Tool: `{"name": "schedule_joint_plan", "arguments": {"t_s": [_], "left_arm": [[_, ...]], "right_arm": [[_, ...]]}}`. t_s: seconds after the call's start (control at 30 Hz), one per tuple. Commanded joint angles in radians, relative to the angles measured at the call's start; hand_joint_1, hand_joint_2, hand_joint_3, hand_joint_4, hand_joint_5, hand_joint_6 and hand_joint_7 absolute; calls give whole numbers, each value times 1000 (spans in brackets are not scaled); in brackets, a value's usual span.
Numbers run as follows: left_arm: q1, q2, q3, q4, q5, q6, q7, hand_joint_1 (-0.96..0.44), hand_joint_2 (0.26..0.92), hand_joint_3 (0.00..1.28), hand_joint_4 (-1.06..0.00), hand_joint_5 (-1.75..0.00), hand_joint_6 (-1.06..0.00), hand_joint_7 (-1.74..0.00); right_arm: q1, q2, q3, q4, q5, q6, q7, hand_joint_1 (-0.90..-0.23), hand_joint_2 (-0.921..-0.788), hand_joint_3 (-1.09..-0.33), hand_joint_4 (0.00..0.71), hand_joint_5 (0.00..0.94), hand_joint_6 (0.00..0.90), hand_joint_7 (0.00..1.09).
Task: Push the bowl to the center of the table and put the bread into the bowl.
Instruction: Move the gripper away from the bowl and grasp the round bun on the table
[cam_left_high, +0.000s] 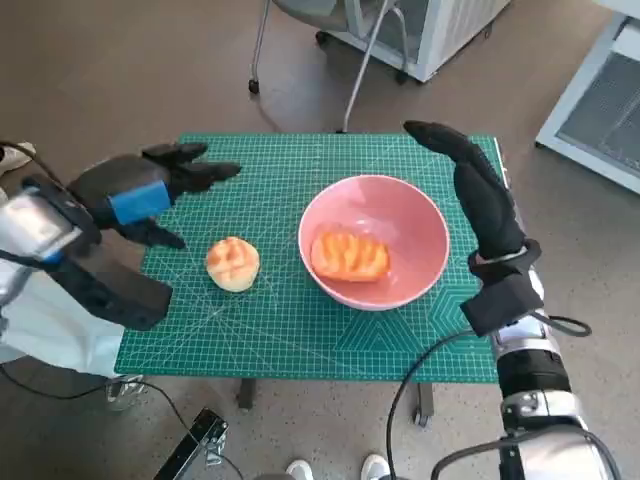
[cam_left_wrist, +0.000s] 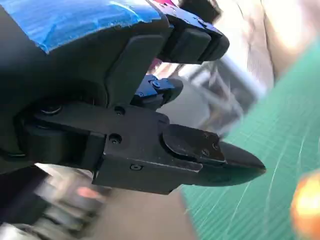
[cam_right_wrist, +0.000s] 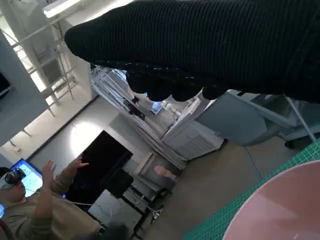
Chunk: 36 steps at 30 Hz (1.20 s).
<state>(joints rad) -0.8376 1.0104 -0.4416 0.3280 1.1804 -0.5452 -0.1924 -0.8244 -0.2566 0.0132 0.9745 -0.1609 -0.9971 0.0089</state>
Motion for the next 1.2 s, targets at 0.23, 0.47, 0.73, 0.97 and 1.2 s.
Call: {"name": "schedule_joint_plan", "arguments": {"t_s": [0.23, 0.47, 0.73, 0.97, 1.2], "left_arm": [[-22, -28, -72, 81, 48, -70, 45, 11, 918, 124, 1, 1, -67, -7], [-50, -67, -107, 196, 65, -83, 108, 30, 921, 148, 1, 1, -82, -15], [-82, -117, -159, 292, 93, -61, 121, 17, 921, 123, 1, 1, -84, -15], [-105, -156, -201, 363, 107, -41, 152, -7, 921, 96, 1, 1, -85, -15], [-121, -201, -246, 422, 128, -6, 163, -11, 921, 91, 1, 1, -71, -7]], "right_arm": [[15, -3, 2, -4, 4, 0, 21, -651, -921, -694, 306, 13, -1, 598], [25, -9, -1, -12, 3, 0, 21, -644, -921, -696, 304, 11, -1, 599], [38, -16, -4, -31, -2, 4, 13, -628, -921, -705, 301, 9, -1, 602], [48, -19, -7, -44, -3, 11, 11, -625, -921, -710, 294, 5, -1, 603], [59, -19, -9, -61, -3, 22, 11, -632, -921, -713, 289, 2, -1, 604]]}}
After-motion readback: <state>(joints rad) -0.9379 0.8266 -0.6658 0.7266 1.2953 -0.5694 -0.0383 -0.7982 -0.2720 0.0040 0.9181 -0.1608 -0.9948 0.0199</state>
